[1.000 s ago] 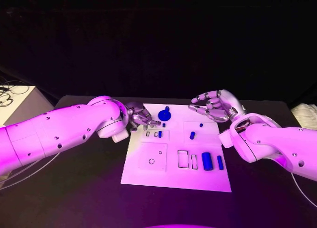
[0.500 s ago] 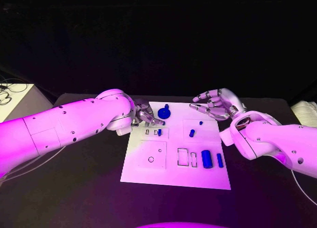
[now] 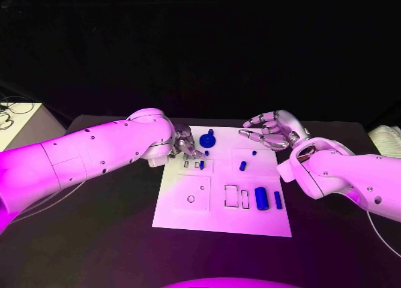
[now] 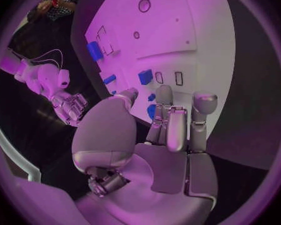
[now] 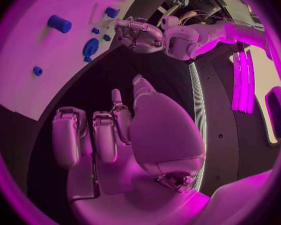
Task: Assemble the parts on the task board
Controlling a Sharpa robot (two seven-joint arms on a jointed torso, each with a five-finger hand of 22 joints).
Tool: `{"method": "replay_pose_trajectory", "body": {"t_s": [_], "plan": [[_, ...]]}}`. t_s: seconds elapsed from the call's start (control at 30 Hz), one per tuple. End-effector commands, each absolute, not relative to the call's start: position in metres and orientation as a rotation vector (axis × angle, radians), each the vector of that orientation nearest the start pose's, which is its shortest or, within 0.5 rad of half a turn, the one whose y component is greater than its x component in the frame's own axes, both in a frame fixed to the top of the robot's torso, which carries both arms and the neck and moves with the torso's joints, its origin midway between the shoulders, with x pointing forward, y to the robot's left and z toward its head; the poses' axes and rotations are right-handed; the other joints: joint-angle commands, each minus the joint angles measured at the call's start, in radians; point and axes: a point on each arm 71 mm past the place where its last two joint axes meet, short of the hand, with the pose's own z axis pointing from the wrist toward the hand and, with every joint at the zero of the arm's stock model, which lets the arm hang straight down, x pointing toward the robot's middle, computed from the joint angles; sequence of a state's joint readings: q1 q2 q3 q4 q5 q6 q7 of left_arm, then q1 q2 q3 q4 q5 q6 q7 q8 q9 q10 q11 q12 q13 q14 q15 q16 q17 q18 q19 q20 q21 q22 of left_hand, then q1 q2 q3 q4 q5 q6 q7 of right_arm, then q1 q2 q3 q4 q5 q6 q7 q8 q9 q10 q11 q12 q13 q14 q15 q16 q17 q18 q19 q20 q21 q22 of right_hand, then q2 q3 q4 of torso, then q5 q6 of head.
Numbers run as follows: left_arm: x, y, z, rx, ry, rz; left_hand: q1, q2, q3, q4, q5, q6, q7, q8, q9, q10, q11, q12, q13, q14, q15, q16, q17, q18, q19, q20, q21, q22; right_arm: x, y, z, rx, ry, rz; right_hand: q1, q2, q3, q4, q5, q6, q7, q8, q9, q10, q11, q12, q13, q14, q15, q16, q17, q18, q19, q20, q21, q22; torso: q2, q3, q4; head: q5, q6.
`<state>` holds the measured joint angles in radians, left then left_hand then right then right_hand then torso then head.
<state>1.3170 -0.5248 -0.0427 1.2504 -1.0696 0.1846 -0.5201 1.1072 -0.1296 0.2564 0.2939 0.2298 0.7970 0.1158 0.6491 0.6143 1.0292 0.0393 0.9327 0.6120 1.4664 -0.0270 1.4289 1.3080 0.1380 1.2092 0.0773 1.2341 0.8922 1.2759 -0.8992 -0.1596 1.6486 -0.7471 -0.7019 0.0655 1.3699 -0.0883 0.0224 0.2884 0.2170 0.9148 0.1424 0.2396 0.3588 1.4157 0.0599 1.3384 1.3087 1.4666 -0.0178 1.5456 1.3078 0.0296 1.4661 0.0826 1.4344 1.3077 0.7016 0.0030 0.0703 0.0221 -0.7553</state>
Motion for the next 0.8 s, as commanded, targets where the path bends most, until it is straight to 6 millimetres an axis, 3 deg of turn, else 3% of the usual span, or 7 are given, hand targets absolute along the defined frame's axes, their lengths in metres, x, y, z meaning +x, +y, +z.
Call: {"method": "replay_pose_trajectory", "body": {"t_s": [0.03, 0.23, 0.8], "plan": [[0.535, 0.125, -0.185, -0.032, 2.312, -0.416, -0.006, 0.001, -0.005, 0.000, -0.006, -0.007, -0.002, 0.004, 0.001, -0.007, 0.002, 0.006, 0.001, 0.000, 0.005, 0.002, 0.025, -0.005, -0.009, 0.001, -0.006, 0.001, 0.466, -0.211, -0.171, 0.516, 1.490, 0.952, 0.007, 0.001, -0.006, 0.000, 0.004, -0.008, 0.001, 0.000, -0.002, -0.008, -0.001, -0.005, 0.091, 0.091, 0.002, -0.004, 0.208, 0.007, 0.047, 0.003, -0.006, 0.153, 0.001, -0.0001, 0.0016, 0.000, -0.001], [0.535, 0.120, -0.188, -0.028, 2.326, -0.428, -0.005, 0.003, -0.005, 0.000, -0.006, -0.008, -0.002, 0.004, 0.002, -0.008, 0.002, 0.007, 0.001, 0.001, 0.006, 0.003, 0.027, -0.005, -0.009, 0.001, -0.005, 0.003, 0.467, -0.211, -0.171, 0.518, 1.488, 0.948, 0.007, 0.001, -0.006, 0.000, 0.005, -0.009, 0.001, 0.000, -0.002, -0.011, -0.001, -0.010, 0.087, 0.089, 0.002, -0.007, 0.202, 0.009, 0.044, 0.003, -0.014, 0.146, 0.000, -0.0024, 0.0030, -0.006, 0.003], [0.532, 0.111, -0.190, -0.013, 2.352, -0.454, -0.003, 0.008, -0.005, -0.001, -0.005, -0.011, -0.001, 0.007, 0.008, -0.013, 0.003, 0.010, 0.003, 0.001, 0.007, 0.006, 0.030, -0.004, -0.014, 0.003, -0.007, -0.001, 0.469, -0.209, -0.172, 0.518, 1.498, 0.943, 0.008, 0.001, -0.006, 0.000, 0.007, -0.010, 0.001, 0.000, -0.002, -0.013, 0.000, -0.012, 0.086, 0.088, 0.002, -0.010, 0.197, 0.010, 0.042, 0.003, -0.018, 0.143, 0.001, -0.0014, 0.0052, -0.008, 0.001]]}}
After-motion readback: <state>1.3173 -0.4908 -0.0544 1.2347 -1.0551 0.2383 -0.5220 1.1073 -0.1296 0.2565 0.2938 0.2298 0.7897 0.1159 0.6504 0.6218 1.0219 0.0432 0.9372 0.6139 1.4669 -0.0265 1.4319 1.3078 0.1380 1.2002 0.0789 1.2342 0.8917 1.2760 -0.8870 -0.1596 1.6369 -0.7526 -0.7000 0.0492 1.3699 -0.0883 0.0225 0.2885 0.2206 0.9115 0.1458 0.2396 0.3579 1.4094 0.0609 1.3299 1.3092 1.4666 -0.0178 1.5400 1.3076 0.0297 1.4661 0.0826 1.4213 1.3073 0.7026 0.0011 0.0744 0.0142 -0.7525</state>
